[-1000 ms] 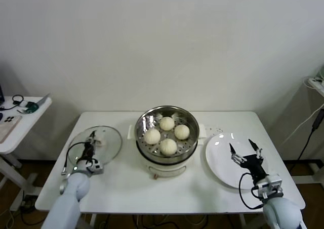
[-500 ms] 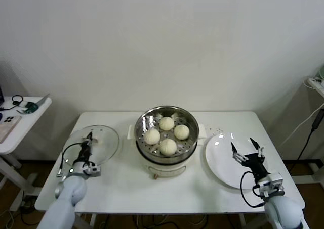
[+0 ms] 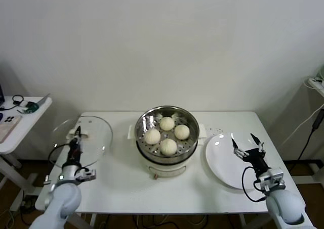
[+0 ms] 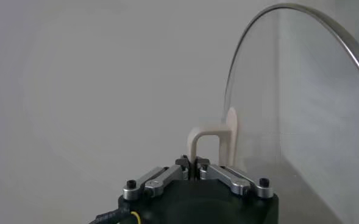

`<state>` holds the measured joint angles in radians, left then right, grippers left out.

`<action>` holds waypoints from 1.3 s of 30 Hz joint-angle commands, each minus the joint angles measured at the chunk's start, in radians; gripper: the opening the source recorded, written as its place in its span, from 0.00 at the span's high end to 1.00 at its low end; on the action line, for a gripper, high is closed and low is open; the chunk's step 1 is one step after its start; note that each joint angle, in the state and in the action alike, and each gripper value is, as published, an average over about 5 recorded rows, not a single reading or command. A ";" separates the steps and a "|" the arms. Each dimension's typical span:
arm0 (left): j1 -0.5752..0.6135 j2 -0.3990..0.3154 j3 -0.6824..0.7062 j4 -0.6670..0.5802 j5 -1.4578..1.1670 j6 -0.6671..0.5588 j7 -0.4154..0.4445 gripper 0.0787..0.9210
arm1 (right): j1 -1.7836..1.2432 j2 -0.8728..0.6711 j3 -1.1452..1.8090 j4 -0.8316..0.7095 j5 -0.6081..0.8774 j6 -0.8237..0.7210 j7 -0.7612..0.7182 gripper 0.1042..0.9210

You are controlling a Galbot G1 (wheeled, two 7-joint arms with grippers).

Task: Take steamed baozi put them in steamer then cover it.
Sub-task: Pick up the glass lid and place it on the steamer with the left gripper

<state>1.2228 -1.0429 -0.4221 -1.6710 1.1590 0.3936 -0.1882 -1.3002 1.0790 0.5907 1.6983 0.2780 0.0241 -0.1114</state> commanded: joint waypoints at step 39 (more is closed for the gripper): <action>-0.451 -0.329 0.614 -0.072 0.266 0.392 0.390 0.93 | 0.102 0.039 -0.031 -0.111 -0.072 0.026 0.003 0.12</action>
<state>0.8379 -1.1794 0.1436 -1.8518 1.3300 0.7365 0.1408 -1.1984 1.1138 0.5428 1.5926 0.2167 0.0483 -0.1090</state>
